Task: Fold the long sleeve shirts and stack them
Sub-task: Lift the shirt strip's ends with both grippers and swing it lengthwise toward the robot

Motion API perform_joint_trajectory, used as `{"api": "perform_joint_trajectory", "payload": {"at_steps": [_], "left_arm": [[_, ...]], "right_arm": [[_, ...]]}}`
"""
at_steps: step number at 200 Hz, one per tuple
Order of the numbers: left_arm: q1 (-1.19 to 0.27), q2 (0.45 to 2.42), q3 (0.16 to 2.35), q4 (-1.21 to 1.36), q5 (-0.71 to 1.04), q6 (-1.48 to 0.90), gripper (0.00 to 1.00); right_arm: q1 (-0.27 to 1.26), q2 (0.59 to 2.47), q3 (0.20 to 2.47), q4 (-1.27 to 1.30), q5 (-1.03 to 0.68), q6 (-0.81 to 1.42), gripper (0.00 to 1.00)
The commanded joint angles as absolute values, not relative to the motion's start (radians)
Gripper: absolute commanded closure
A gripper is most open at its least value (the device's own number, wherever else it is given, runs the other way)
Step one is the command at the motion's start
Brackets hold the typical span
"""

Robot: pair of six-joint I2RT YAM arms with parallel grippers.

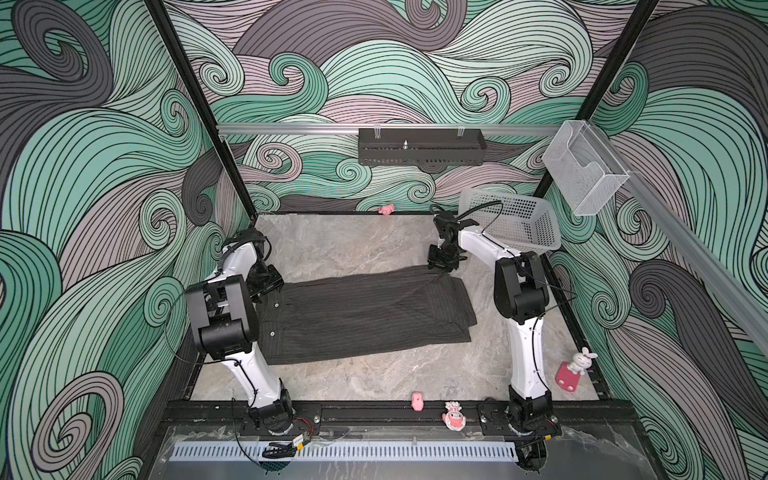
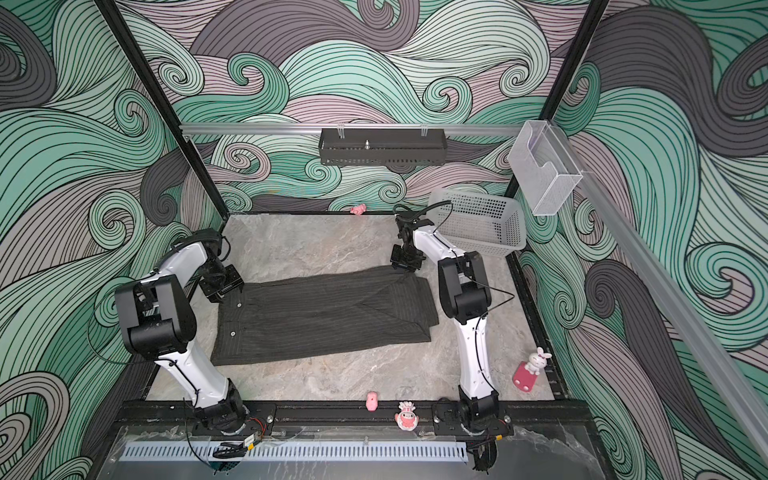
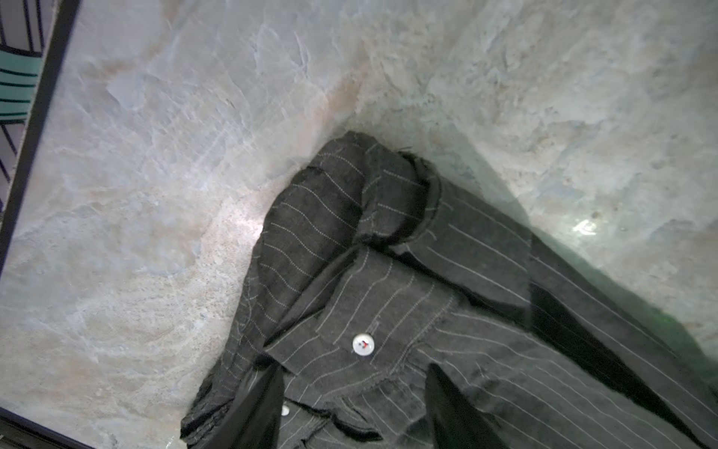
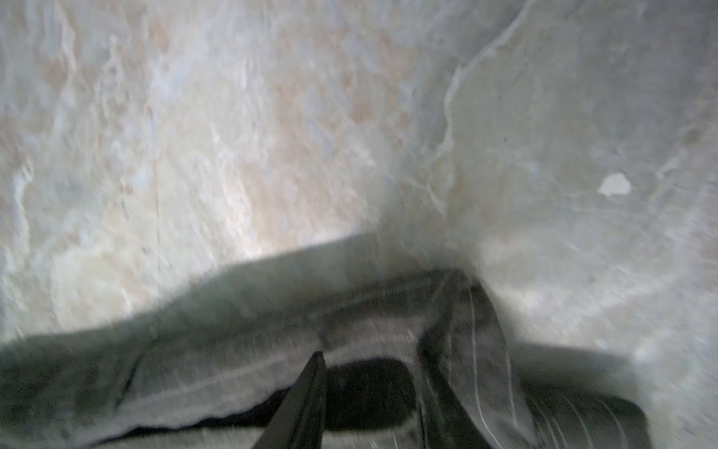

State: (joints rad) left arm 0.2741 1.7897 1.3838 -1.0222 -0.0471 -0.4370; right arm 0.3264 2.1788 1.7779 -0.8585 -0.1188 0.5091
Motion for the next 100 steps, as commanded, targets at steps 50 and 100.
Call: {"api": "perform_joint_trajectory", "payload": {"at_steps": [50, 100], "left_arm": [[0.061, 1.801, 1.485, -1.069, 0.203, -0.359, 0.40], [-0.020, 1.912, 1.384, -0.933, 0.406, -0.462, 0.45]], "right_arm": [[0.442, 1.803, 1.310, -0.829, -0.089, 0.607, 0.50], [0.476, 1.817, 1.127, -0.730, -0.076, 0.616, 0.58]]}}
